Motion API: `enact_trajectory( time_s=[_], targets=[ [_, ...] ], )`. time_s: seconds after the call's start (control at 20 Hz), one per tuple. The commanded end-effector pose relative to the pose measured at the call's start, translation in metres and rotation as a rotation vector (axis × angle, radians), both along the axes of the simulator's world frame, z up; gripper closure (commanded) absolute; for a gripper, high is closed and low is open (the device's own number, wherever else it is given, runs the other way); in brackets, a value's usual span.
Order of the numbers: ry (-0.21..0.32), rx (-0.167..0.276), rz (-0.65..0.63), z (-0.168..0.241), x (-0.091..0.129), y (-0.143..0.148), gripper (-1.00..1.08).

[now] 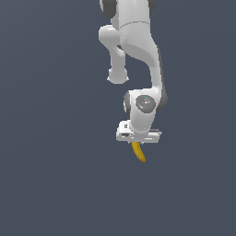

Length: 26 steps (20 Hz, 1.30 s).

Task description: Pick up the object and move it to a goal position.

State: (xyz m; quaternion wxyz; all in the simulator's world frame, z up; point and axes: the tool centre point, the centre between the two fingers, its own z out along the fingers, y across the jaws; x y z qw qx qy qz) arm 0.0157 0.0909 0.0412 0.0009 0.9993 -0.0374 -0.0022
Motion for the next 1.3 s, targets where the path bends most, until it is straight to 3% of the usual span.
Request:
enact_trajectory(
  time_s=[0.0,1.25],
  targets=[
    [-0.004,0.001,0.0,0.017,0.002,0.003,1.08],
    [-0.004,0.001,0.001,0.283,0.019,0.059,1.08]
  ],
)
